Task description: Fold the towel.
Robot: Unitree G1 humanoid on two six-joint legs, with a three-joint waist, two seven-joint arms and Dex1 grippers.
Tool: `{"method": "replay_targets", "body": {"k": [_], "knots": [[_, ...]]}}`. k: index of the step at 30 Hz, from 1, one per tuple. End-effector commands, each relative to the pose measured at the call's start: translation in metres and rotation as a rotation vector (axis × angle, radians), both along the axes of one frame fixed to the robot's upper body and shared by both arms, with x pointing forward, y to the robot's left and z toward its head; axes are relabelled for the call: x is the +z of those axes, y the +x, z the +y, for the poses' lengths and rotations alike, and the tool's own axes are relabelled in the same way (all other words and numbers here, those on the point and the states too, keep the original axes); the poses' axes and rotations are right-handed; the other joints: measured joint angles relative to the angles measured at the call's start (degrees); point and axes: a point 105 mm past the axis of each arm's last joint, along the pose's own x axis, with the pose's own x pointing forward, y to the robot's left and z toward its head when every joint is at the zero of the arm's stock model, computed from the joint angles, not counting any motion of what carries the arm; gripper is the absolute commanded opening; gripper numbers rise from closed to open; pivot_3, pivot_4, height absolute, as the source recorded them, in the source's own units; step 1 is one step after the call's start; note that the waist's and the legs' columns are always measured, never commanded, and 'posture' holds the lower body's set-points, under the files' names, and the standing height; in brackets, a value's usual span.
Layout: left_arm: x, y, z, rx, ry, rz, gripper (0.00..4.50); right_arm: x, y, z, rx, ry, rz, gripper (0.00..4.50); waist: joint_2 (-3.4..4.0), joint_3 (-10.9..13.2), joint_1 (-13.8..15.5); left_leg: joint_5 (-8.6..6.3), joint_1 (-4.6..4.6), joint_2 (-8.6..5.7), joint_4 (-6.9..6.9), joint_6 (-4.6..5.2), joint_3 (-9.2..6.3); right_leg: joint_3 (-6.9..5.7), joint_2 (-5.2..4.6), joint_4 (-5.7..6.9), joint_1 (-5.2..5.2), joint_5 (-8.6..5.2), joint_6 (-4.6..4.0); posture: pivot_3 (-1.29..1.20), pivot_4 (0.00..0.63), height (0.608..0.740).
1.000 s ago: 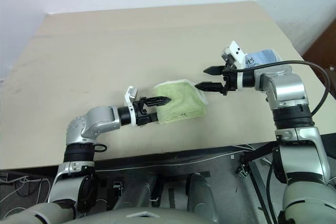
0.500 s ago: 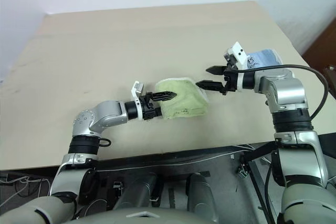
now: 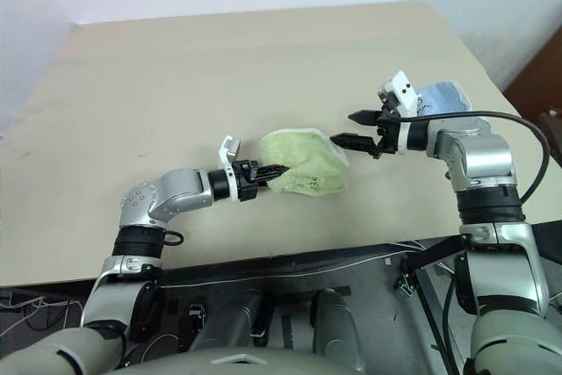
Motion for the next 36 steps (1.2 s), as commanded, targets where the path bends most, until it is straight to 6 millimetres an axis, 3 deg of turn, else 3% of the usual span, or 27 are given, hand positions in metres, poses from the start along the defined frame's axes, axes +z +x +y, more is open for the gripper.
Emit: {"method": "replay_targets", "body": {"k": [1,3,5,11,17,21,25,27,30,33,36], "knots": [[0.021,-0.013,0.007,-0.135,0.091,-0.197,0.04,0.018,0.000,-0.002,-0.005,0.021,-0.076,4.50,-0.01,0.01,-0.16,0.00,-0.01,0.00,0.00,0.00,0.00,0.00,0.01,0.00,-0.01,0.00,0.00,0.00,0.150,0.740],[0.025,-0.039,0.015,-0.308,0.205,-0.327,0.04,0.017,0.002,-0.003,-0.021,0.022,-0.080,4.50,-0.02,0.02,-0.34,0.00,-0.03,0.01,-0.06,0.00,0.00,0.00,0.02,0.01,-0.06,-0.01,-0.01,0.00,0.150,0.740],[0.044,-0.044,0.024,-0.329,0.117,-0.380,0.04,0.017,0.002,-0.002,-0.021,0.027,-0.080,4.50,0.09,0.00,-0.43,0.01,-0.09,0.02,-0.11,-0.01,0.00,0.02,0.03,0.01,-0.14,-0.02,-0.03,0.00,0.150,0.740],[0.088,-0.029,0.061,-0.239,0.130,-0.548,0.04,0.015,0.003,0.003,-0.015,0.053,-0.077,4.50,0.06,0.06,-0.27,0.00,-0.10,0.02,-0.15,-0.01,-0.02,0.01,0.02,-0.07,-0.16,-0.02,-0.03,0.00,0.150,0.740],[0.121,0.003,0.099,-0.030,0.157,-0.597,0.04,0.017,0.005,0.011,0.014,0.060,-0.082,4.50,0.06,0.05,-0.25,0.00,-0.10,0.01,-0.25,0.00,-0.02,0.01,0.02,-0.23,-0.15,-0.01,-0.02,0.00,0.150,0.740],[0.144,0.042,0.155,0.321,0.223,-0.585,0.04,0.022,0.006,0.018,0.043,0.065,-0.093,4.50,0.06,0.06,-0.42,0.01,-0.11,0.02,-0.32,-0.02,-0.02,0.01,0.03,-0.29,-0.18,-0.01,-0.01,0.00,0.150,0.740],[0.157,0.074,0.235,0.774,0.270,-0.517,0.04,0.020,0.008,0.025,0.064,0.065,-0.090,4.50,0.05,0.06,-0.65,0.08,-0.11,0.02,-0.47,-0.13,-0.02,0.00,0.06,-0.36,-0.22,0.00,-0.01,0.00,0.150,0.740],[0.170,0.076,0.270,0.943,0.217,-0.554,0.04,0.020,0.009,0.029,0.076,0.064,-0.092,4.50,0.05,0.05,-0.81,0.16,-0.10,0.02,-0.63,-0.25,0.00,0.01,0.05,-0.48,-0.23,0.00,0.00,0.00,0.150,0.740],[0.167,0.075,0.309,1.085,0.378,-0.602,0.04,0.019,0.010,0.033,0.088,0.062,-0.096,4.50,0.05,0.05,-1.20,0.23,-0.11,0.01,-0.89,-0.23,0.02,0.01,0.03,-0.71,-0.25,0.00,-0.01,0.00,0.150,0.740],[0.161,0.070,0.339,1.197,0.356,-0.548,0.04,0.019,0.011,0.035,0.093,0.063,-0.094,4.50,0.03,0.05,-1.17,0.26,-0.38,-0.01,-0.92,-0.16,0.02,0.00,0.02,-0.78,-0.48,0.00,0.00,0.00,0.150,0.740],[0.149,0.064,0.356,1.245,0.327,-0.519,0.04,0.019,0.010,0.036,0.103,0.061,-0.091,4.50,0.02,0.04,-1.33,0.27,-0.65,-0.02,-0.85,-0.14,0.02,-0.02,0.01,-0.73,-0.74,0.01,0.01,0.00,0.150,0.740]]}}
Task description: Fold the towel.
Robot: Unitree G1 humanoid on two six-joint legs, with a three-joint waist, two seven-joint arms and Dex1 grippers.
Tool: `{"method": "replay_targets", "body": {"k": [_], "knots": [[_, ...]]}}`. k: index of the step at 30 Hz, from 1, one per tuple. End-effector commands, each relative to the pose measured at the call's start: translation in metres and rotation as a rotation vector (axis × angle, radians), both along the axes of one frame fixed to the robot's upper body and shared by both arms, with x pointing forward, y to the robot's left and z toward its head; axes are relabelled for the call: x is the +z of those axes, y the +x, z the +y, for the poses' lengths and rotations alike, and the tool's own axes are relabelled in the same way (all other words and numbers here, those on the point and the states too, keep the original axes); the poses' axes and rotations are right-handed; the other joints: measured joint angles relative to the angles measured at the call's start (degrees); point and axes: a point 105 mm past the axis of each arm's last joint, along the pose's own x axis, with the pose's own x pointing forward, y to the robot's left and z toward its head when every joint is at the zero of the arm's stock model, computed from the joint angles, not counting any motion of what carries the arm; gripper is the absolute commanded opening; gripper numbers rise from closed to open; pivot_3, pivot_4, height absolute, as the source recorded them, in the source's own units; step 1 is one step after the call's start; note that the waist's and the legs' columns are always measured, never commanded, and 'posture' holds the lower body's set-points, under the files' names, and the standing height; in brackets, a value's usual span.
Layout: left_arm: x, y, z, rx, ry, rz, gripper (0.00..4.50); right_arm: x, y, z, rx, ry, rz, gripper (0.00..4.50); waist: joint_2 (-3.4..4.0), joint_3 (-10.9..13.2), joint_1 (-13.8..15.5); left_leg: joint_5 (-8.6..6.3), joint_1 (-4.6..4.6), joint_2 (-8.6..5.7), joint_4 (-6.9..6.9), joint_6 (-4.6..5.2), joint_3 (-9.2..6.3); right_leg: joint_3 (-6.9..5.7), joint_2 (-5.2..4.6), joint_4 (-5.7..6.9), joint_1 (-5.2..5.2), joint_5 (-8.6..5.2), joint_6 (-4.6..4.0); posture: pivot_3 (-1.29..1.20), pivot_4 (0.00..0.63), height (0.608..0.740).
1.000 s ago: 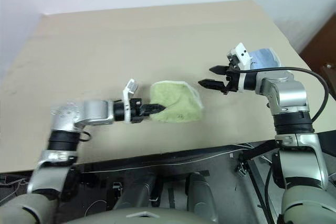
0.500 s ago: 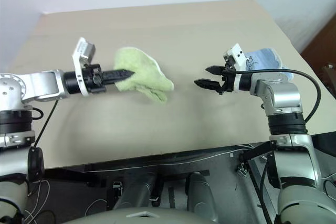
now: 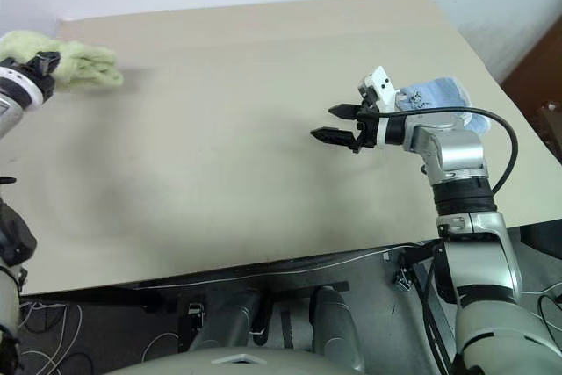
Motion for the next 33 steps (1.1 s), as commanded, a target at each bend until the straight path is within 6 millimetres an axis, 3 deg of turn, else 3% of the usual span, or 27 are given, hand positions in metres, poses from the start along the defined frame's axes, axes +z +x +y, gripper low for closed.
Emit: {"method": "replay_targets", "body": {"k": [1,6,16,24,28,33], "knots": [[0.006,-0.012,0.026,0.075,-0.020,-0.066,0.04,0.013,-0.001,0.002,0.021,0.000,-0.044,4.50,0.00,0.00,-0.11,0.00,-0.03,0.00,0.00,0.00,0.00,0.01,0.00,0.01,-0.04,0.00,0.00,0.00,0.150,0.740],[-0.020,-0.018,0.035,0.100,-0.077,-0.025,0.04,0.009,-0.005,-0.005,0.016,-0.027,-0.030,4.50,0.00,0.00,-0.15,0.00,-0.06,0.01,0.03,0.01,0.00,0.01,0.00,0.07,-0.08,0.00,0.00,0.00,0.150,0.740],[-0.072,-0.034,0.018,-0.025,-0.158,0.088,0.04,0.007,-0.007,-0.014,0.006,-0.052,-0.015,4.50,-0.01,-0.01,-0.31,0.00,-0.12,0.02,0.07,0.02,0.01,0.03,0.00,0.17,-0.16,0.00,0.00,0.00,0.150,0.740],[-0.092,-0.057,0.019,0.099,-0.212,0.123,0.04,0.004,-0.002,-0.013,0.010,-0.063,-0.013,4.50,-0.02,-0.02,-0.24,0.00,-0.11,0.03,0.13,0.02,0.02,0.06,-0.02,0.22,-0.14,0.01,-0.01,0.00,0.150,0.740],[-0.087,-0.067,0.017,0.142,-0.251,0.098,1.26,0.005,0.004,-0.011,0.014,-0.074,-0.022,4.50,-0.02,-0.02,-0.27,0.00,-0.11,0.03,0.20,0.01,0.03,0.06,-0.01,0.27,-0.14,0.01,-0.01,0.00,0.150,0.740],[-0.095,-0.073,0.012,0.189,-0.258,0.121,2.97,0.006,0.007,-0.011,0.017,-0.077,-0.031,4.50,-0.03,-0.03,-0.16,0.00,-0.11,0.03,0.32,0.01,0.04,0.06,-0.01,0.34,-0.10,0.01,-0.01,0.00,0.150,0.740]]}}
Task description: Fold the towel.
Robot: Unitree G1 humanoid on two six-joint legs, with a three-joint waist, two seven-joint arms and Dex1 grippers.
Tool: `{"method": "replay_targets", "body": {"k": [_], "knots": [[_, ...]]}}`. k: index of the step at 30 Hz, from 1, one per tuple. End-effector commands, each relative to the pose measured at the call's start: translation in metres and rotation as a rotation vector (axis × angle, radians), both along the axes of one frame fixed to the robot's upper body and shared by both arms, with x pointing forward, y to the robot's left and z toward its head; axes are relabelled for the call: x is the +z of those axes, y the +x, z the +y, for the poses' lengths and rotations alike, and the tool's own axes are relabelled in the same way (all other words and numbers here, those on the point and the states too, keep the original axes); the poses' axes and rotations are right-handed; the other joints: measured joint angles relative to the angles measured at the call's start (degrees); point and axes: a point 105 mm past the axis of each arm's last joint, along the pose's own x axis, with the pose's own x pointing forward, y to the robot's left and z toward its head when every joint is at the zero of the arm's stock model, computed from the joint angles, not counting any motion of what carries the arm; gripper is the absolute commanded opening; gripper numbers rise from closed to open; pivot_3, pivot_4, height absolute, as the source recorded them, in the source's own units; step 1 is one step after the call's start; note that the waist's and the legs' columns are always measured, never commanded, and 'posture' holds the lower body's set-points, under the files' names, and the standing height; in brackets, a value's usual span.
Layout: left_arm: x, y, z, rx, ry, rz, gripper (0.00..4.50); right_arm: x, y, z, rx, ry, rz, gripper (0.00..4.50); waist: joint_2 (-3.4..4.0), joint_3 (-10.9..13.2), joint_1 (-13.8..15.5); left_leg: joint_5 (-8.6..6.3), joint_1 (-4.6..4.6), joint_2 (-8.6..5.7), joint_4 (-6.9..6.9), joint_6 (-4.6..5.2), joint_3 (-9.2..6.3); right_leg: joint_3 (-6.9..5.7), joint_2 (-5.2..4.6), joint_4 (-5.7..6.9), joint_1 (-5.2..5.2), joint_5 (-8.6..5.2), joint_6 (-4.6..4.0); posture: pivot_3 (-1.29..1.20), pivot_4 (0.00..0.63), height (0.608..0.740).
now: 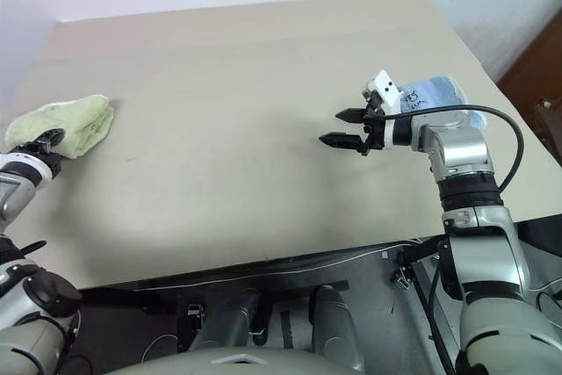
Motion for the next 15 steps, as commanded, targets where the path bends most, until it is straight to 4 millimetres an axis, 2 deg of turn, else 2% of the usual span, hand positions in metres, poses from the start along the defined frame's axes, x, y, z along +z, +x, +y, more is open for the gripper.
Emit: {"method": "replay_targets", "body": {"k": [1,4,5,9,11,12,15], "knots": [[0.008,-0.010,0.007,0.069,-0.002,-0.030,3.34,0.012,0.002,0.003,0.021,0.000,-0.053,4.50,0.00,0.00,0.02,0.00,0.00,0.00,0.03,0.00,0.00,0.00,0.00,0.02,0.01,0.00,0.00,0.00,0.150,0.740],[0.008,-0.015,0.002,0.060,-0.003,-0.023,4.36,0.011,0.001,0.003,0.027,-0.004,-0.053,4.50,0.00,0.00,0.02,-0.01,-0.01,0.00,0.19,0.00,0.00,0.00,0.01,0.10,0.03,0.00,0.00,0.00,0.150,0.740],[0.009,-0.016,-0.001,0.047,0.002,-0.017,4.46,0.011,0.001,0.003,0.028,-0.005,-0.053,4.50,0.00,0.00,-0.08,-0.02,-0.01,0.00,0.25,0.01,0.00,0.00,0.01,0.15,0.04,0.00,0.00,0.00,0.150,0.740],[0.005,-0.026,-0.002,0.049,-0.004,0.032,4.46,0.011,-0.001,0.002,0.033,-0.007,-0.054,4.50,0.00,0.00,-0.07,-0.13,0.00,0.00,0.51,-0.01,0.01,0.01,0.01,0.44,0.05,0.00,0.00,0.00,0.150,0.740],[-0.005,-0.038,-0.012,-0.024,0.018,0.108,4.46,0.014,-0.002,0.003,0.046,0.000,-0.054,4.50,0.00,0.00,-0.10,-0.22,0.03,0.00,0.57,0.10,0.01,0.01,0.01,0.55,0.06,0.00,0.00,0.00,0.150,0.740],[-0.008,-0.045,-0.024,-0.124,0.088,0.155,4.46,0.015,-0.003,0.003,0.050,0.003,-0.056,4.50,0.00,0.00,-0.20,-0.25,0.07,0.00,0.58,0.14,0.01,0.04,0.01,0.60,0.07,0.00,0.00,0.00,0.150,0.740],[0.006,-0.056,-0.058,-0.374,0.331,0.155,4.46,0.018,-0.003,0.003,0.058,0.012,-0.065,4.50,-0.02,0.00,-0.26,-0.26,0.12,0.02,0.56,0.15,0.03,0.09,0.06,0.64,0.08,0.00,-0.01,0.00,0.150,0.740]]}}
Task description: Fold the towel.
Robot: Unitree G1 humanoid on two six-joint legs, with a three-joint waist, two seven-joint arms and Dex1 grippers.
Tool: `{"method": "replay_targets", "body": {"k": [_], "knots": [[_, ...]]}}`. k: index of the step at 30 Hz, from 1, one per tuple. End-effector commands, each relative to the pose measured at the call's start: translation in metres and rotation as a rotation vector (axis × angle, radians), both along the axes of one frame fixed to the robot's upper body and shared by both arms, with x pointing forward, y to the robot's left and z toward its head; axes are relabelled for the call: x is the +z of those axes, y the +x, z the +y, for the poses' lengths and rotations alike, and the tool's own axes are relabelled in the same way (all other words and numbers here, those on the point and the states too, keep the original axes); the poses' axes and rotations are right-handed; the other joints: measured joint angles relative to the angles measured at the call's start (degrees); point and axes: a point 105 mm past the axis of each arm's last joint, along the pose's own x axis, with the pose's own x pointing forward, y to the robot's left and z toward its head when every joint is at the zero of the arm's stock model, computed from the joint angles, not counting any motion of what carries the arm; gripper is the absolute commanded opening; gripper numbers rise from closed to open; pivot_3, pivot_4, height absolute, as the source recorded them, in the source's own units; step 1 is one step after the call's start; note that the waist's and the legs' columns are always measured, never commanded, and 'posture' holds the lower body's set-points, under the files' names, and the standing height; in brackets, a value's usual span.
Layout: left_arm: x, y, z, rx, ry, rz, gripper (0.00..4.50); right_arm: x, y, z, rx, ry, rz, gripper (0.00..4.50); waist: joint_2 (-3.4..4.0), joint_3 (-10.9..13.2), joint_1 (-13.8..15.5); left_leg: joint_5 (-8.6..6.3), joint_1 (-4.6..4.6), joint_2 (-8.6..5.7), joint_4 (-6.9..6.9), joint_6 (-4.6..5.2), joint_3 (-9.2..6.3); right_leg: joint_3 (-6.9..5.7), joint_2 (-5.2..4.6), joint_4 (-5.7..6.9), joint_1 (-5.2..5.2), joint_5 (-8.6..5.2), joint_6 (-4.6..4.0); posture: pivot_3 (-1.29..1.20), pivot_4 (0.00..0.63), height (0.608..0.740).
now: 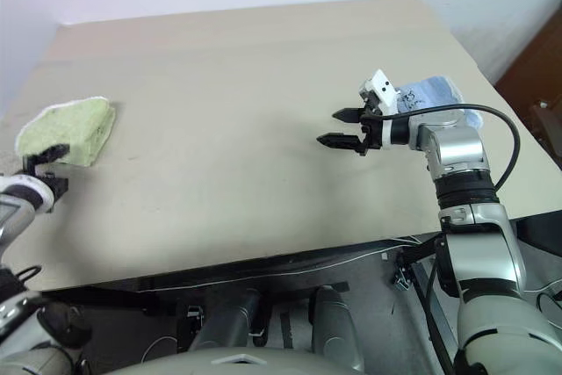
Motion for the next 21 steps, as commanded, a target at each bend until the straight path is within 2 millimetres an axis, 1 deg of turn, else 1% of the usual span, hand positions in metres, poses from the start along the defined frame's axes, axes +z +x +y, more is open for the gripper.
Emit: {"method": "replay_targets", "body": {"k": [1,2,4,5,6,8,10,12,13,14,18,19,21], "knots": [[0.037,-0.002,-0.040,-0.297,0.248,-0.086,4.46,0.021,0.000,0.002,0.022,0.021,-0.071,4.50,0.02,0.00,0.26,0.00,0.01,0.00,0.00,-0.01,0.01,0.01,0.00,0.01,0.00,0.00,-0.01,0.00,0.150,0.740],[0.044,-0.001,-0.049,-0.353,0.318,-0.114,4.46,0.022,0.000,0.003,0.022,0.022,-0.082,4.50,0.02,0.00,0.52,0.00,0.03,0.00,0.00,-0.02,0.00,0.00,-0.01,0.03,0.03,0.00,-0.02,0.00,0.150,0.740],[0.059,0.003,-0.059,-0.390,0.457,-0.195,4.46,0.026,0.001,0.004,0.027,0.037,-0.114,4.50,0.06,-0.01,0.78,0.01,0.14,0.00,0.00,-0.07,-0.04,-0.06,-0.01,-0.05,0.16,0.05,-0.12,0.00,0.150,0.740],[0.069,0.005,-0.068,-0.426,0.510,-0.278,4.46,0.027,0.000,0.005,0.033,0.046,-0.122,4.50,0.07,-0.01,0.67,0.01,0.29,-0.01,-0.02,-0.07,-0.04,-0.06,-0.02,-0.10,0.33,0.06,-0.15,0.00,0.150,0.740],[0.074,0.005,-0.079,-0.497,0.567,-0.319,4.46,0.028,-0.001,0.005,0.040,0.050,-0.124,4.50,0.07,-0.01,0.50,0.00,0.49,0.00,-0.08,-0.07,-0.03,-0.06,-0.01,-0.19,0.54,0.06,-0.17,0.00,0.150,0.740],[0.076,0.005,-0.100,-0.639,0.692,-0.369,4.46,0.030,-0.001,0.006,0.044,0.059,-0.131,4.50,0.06,-0.01,0.33,-0.01,0.67,0.01,-0.17,-0.07,0.01,-0.05,-0.02,-0.28,0.71,-0.02,-0.33,0.00,0.150,0.740],[0.080,0.005,-0.120,-0.770,0.824,-0.462,4.46,0.034,-0.003,0.006,0.047,0.079,-0.160,4.50,0.09,0.00,0.24,-0.01,0.67,0.02,-0.24,-0.07,0.02,-0.02,-0.02,-0.27,0.65,-0.03,-0.34,0.00,0.150,0.740],[0.083,0.004,-0.136,-0.853,0.954,-0.572,4.46,0.038,-0.005,0.006,0.049,0.110,-0.184,4.50,0.12,-0.01,0.25,0.00,0.67,0.04,-0.35,-0.08,0.06,0.01,-0.02,-0.28,0.58,-0.03,-0.34,0.00,0.150,0.740],[0.084,0.003,-0.144,-0.891,0.985,-0.644,4.46,0.039,-0.006,0.006,0.051,0.119,-0.179,4.50,0.12,-0.01,0.27,0.01,0.67,0.05,-0.45,-0.09,0.08,0.02,-0.02,-0.35,0.56,-0.03,-0.34,0.00,0.150,0.740],[0.080,0.002,-0.152,-0.948,0.999,-0.677,4.46,0.039,-0.008,0.007,0.056,0.134,-0.175,4.50,0.12,-0.01,0.30,0.03,0.67,0.06,-0.60,-0.12,0.09,0.03,-0.02,-0.47,0.54,-0.02,-0.35,0.00,0.150,0.740],[0.063,0.005,-0.173,-1.110,1.003,-0.765,4.46,0.040,-0.015,0.012,0.074,0.185,-0.132,4.50,0.14,-0.02,0.42,0.05,0.69,0.11,-0.97,-0.12,0.07,0.02,0.02,-0.84,0.53,0.09,-0.22,0.00,0.150,0.740],[0.061,0.005,-0.175,-1.136,1.007,-0.784,4.46,0.039,-0.017,0.013,0.079,0.190,-0.126,4.50,0.14,-0.02,0.40,0.05,0.68,0.12,-1.03,-0.11,0.07,0.01,0.02,-0.91,0.53,0.09,-0.22,0.00,0.150,0.740],[0.063,0.007,-0.175,-1.143,1.043,-0.847,4.46,0.038,-0.024,0.021,0.121,0.201,-0.114,4.50,0.14,-0.01,0.31,0.05,0.64,0.12,-1.08,-0.09,0.07,0.02,0.03,-1.01,0.50,0.09,-0.22,0.00,0.150,0.740]]}}
